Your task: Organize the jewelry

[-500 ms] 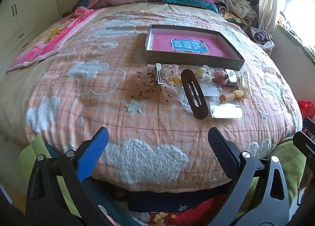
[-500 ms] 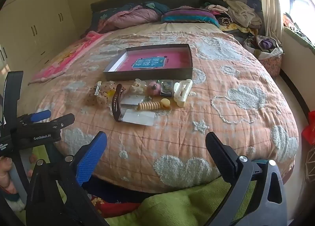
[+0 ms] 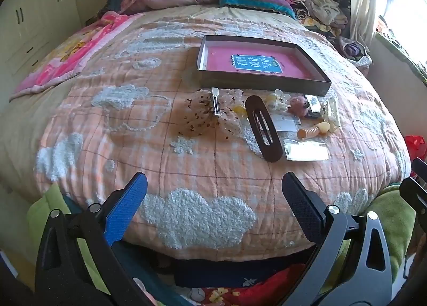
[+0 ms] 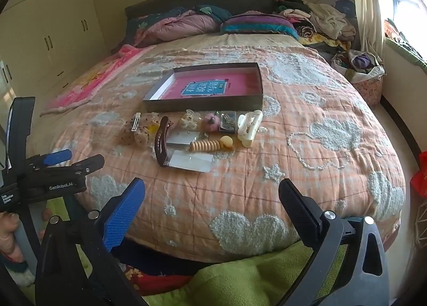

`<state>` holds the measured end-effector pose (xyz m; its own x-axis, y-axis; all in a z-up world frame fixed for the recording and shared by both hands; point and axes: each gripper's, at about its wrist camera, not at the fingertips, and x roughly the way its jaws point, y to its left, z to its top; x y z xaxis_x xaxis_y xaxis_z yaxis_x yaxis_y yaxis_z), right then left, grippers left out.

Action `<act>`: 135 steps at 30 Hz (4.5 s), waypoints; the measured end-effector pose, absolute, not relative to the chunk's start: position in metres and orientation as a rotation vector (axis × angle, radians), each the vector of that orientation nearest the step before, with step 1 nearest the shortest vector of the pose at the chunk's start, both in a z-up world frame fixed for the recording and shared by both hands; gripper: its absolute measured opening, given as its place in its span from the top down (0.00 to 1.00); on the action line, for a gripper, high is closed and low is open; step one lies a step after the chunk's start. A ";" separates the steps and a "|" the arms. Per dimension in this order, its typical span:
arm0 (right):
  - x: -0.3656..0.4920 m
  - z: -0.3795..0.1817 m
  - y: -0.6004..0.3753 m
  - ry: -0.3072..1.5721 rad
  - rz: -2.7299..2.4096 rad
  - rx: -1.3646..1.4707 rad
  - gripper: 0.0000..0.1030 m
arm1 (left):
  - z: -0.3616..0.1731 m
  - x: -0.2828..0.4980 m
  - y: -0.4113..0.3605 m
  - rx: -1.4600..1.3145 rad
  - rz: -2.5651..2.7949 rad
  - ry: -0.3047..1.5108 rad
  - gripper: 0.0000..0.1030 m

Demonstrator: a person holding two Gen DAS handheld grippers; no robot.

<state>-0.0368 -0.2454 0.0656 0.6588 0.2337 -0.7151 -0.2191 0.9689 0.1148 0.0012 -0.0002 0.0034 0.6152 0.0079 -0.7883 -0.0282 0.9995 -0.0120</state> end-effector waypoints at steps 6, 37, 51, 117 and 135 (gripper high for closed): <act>-0.038 0.068 -0.246 0.808 0.260 0.021 0.04 | 0.005 0.000 -0.001 -0.027 0.021 0.906 0.08; -0.040 0.067 -0.242 0.806 0.273 0.014 0.04 | 0.010 -0.002 -0.003 -0.024 0.014 0.893 0.08; -0.040 0.068 -0.242 0.804 0.274 0.014 0.04 | 0.010 -0.003 -0.003 -0.023 0.015 0.892 0.08; 0.168 -0.025 -0.304 1.013 0.228 0.251 0.61 | -0.001 0.166 0.067 -0.177 -0.218 0.975 0.88; 0.216 0.063 -0.299 0.868 0.303 0.147 0.61 | 0.002 0.252 0.036 -0.134 -0.224 0.976 0.86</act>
